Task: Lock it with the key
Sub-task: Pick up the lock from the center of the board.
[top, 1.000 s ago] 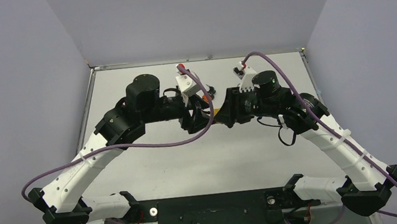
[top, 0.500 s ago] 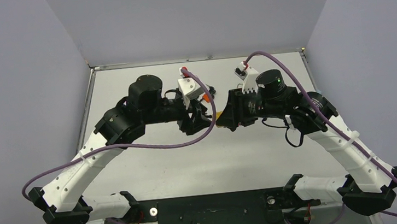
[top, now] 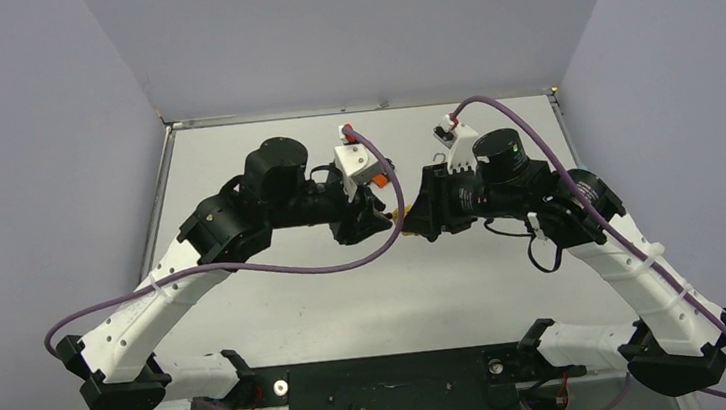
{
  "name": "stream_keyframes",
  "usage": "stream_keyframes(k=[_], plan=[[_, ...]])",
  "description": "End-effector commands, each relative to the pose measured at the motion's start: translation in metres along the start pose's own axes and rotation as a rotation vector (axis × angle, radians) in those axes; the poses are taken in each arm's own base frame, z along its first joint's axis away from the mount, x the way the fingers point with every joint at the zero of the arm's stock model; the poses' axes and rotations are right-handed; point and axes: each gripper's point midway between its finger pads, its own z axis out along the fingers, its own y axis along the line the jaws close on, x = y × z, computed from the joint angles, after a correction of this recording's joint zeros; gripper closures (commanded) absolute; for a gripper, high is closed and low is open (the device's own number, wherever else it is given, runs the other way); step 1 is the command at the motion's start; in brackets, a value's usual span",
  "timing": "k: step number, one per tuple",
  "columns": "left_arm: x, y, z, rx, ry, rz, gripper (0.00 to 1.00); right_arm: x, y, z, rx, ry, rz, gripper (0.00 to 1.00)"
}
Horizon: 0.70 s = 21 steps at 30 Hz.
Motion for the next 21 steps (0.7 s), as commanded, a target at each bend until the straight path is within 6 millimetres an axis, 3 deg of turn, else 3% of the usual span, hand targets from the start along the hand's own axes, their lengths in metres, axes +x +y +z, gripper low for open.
stream_keyframes(k=[1,5,12,21], plan=[[-0.0126,-0.0055,-0.0031,-0.001,-0.019,0.013,0.65,-0.0274,0.0215,-0.0239,-0.065,-0.134,-0.043,1.0],[-0.0093,-0.0059,-0.0021,-0.009,-0.005,0.009,0.66,-0.0284,0.0209,-0.0264,-0.057,-0.14,-0.046,1.0],[-0.0089,-0.0036,-0.0015,-0.035,-0.015,-0.01,0.76,-0.028,0.0194,-0.0277,-0.049,-0.143,-0.045,1.0],[-0.0068,0.0021,0.0044,-0.072,-0.023,-0.057,1.0,-0.0279,0.016,-0.0262,-0.034,-0.145,-0.043,1.0]])
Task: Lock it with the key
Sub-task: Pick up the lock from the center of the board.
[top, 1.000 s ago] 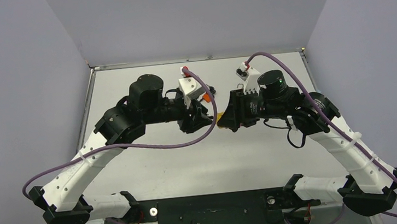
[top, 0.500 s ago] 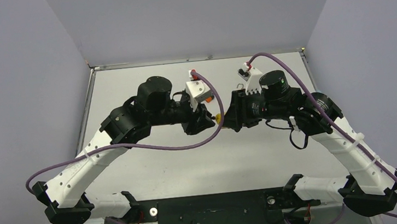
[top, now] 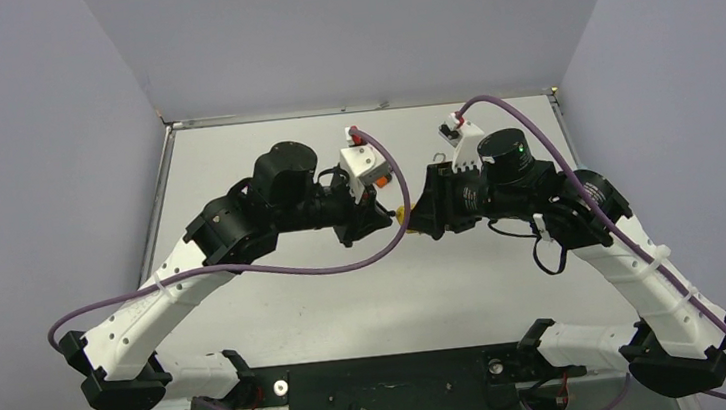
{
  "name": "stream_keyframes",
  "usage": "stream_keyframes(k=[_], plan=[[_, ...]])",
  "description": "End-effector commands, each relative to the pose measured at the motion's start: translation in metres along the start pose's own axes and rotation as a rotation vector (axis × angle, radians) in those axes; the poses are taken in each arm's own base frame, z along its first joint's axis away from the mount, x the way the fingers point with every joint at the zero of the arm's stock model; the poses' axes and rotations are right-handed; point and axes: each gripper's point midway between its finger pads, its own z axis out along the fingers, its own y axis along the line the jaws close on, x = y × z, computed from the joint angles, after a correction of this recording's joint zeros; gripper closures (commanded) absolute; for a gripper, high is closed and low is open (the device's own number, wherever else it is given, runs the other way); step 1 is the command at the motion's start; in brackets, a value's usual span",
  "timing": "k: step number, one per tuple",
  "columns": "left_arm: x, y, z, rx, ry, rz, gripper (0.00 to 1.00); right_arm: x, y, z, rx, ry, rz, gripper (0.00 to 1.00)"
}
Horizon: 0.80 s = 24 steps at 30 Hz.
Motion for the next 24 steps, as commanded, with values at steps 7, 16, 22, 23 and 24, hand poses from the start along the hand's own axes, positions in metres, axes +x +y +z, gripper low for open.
stream_keyframes(k=[7,16,22,23,24], plan=[[-0.025,0.037,-0.002,-0.236,-0.141,-0.113,1.0,-0.039,0.009,-0.015,-0.012,-0.212,-0.068,0.67],[-0.067,0.039,-0.041,-0.285,-0.365,-0.184,1.0,-0.074,0.005,-0.014,-0.025,-0.444,-0.202,0.13],[-0.1,0.035,-0.073,-0.186,-0.453,-0.214,1.0,-0.118,0.003,-0.045,-0.326,-0.623,-0.251,0.1],[-0.103,0.031,-0.075,-0.149,-0.455,-0.213,1.0,-0.14,0.011,-0.067,-0.393,-0.74,-0.269,0.1],[-0.11,0.034,-0.081,-0.145,-0.474,-0.228,1.0,-0.135,0.017,-0.067,-0.481,-0.714,-0.241,0.1]])
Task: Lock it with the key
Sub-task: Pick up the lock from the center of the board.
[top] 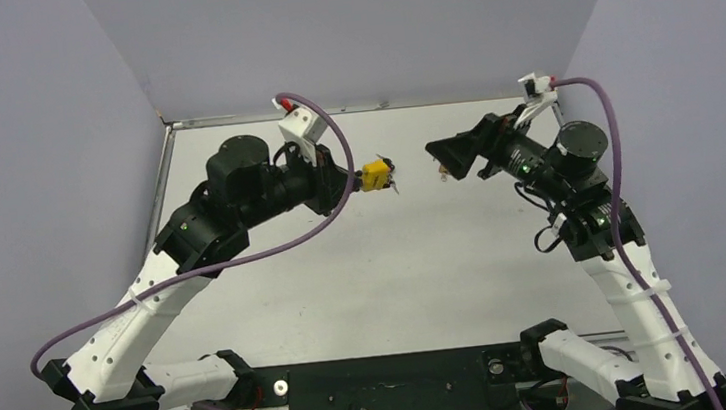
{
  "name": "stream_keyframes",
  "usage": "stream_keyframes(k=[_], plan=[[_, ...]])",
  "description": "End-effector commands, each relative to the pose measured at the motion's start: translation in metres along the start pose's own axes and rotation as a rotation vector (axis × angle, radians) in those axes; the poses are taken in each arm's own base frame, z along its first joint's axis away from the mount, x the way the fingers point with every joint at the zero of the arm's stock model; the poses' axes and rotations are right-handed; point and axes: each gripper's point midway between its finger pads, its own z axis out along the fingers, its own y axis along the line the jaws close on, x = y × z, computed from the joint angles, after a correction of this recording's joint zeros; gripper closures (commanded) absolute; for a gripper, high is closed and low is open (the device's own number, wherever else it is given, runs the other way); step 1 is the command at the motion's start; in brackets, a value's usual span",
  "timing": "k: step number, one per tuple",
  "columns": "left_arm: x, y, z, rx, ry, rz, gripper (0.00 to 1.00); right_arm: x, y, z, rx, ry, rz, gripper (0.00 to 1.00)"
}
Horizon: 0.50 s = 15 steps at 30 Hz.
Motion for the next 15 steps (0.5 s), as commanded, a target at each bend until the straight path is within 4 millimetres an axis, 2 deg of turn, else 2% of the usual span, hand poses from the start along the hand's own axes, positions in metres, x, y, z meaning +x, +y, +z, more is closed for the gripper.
stream_keyframes(k=[1,4,7,9,10,12,15], plan=[[-0.087,-0.037,-0.042,0.201,-0.245,-0.029,1.0,-0.072,0.063,-0.02,-0.46,-0.27,-0.087,0.1],[-0.101,-0.054,-0.051,0.305,-0.253,-0.051,1.0,-0.079,0.084,-0.024,-0.586,-0.265,-0.069,0.1],[-0.11,-0.067,-0.057,0.364,-0.263,-0.062,1.0,-0.085,0.114,-0.033,-0.714,-0.279,-0.102,0.13],[-0.117,-0.074,-0.064,0.399,-0.277,-0.065,1.0,-0.08,0.122,-0.029,-0.726,-0.254,-0.112,0.14],[-0.118,-0.078,-0.067,0.418,-0.276,-0.078,1.0,-0.075,0.118,-0.023,-0.699,-0.241,-0.127,0.15],[-0.122,-0.083,-0.071,0.45,-0.285,-0.09,1.0,-0.068,0.129,-0.021,-0.717,-0.216,-0.145,0.17],[-0.126,-0.089,-0.077,0.479,-0.294,-0.102,1.0,-0.062,0.141,-0.023,-0.761,-0.206,-0.149,0.2]])
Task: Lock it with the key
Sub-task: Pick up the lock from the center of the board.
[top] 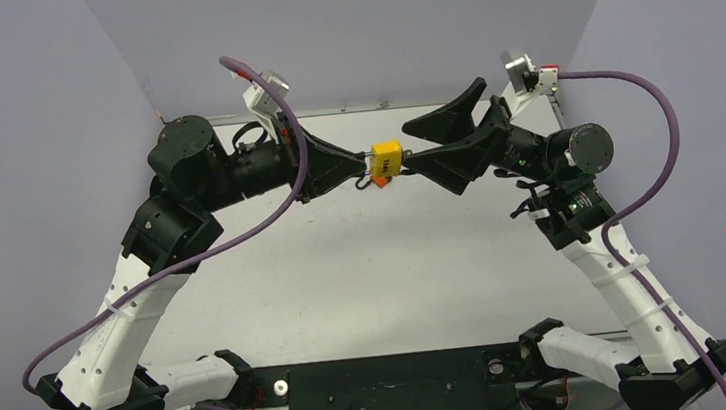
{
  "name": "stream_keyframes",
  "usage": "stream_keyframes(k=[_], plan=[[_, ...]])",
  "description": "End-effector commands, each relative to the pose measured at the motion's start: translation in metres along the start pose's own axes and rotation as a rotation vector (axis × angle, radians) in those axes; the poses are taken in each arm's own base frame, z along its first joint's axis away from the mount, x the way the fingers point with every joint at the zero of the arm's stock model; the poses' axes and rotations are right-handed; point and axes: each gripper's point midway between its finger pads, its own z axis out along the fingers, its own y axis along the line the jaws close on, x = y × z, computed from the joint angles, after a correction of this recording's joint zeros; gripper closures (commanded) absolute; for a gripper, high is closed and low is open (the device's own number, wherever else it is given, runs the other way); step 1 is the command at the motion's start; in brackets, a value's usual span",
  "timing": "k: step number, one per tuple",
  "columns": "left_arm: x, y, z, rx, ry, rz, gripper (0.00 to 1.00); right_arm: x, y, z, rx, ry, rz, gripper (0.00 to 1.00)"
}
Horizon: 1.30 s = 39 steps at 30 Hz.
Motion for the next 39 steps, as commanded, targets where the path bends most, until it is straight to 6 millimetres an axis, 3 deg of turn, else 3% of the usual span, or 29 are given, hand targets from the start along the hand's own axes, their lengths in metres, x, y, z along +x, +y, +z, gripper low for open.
stream_keyframes(k=[1,9,22,39], plan=[[-0.04,-0.046,-0.013,0.16,-0.112,0.031,1.0,-0.005,0.037,0.007,-0.129,-0.007,-0.103,0.2],[-0.046,-0.063,-0.019,0.242,-0.128,0.017,1.0,0.011,0.041,0.01,-0.12,0.038,-0.102,0.25],[-0.036,-0.059,-0.015,0.256,-0.117,-0.017,1.0,0.01,0.062,0.002,-0.13,0.029,-0.098,0.49],[-0.025,-0.059,-0.014,0.286,-0.091,-0.03,1.0,0.014,0.061,0.012,-0.111,0.052,-0.094,0.55]])
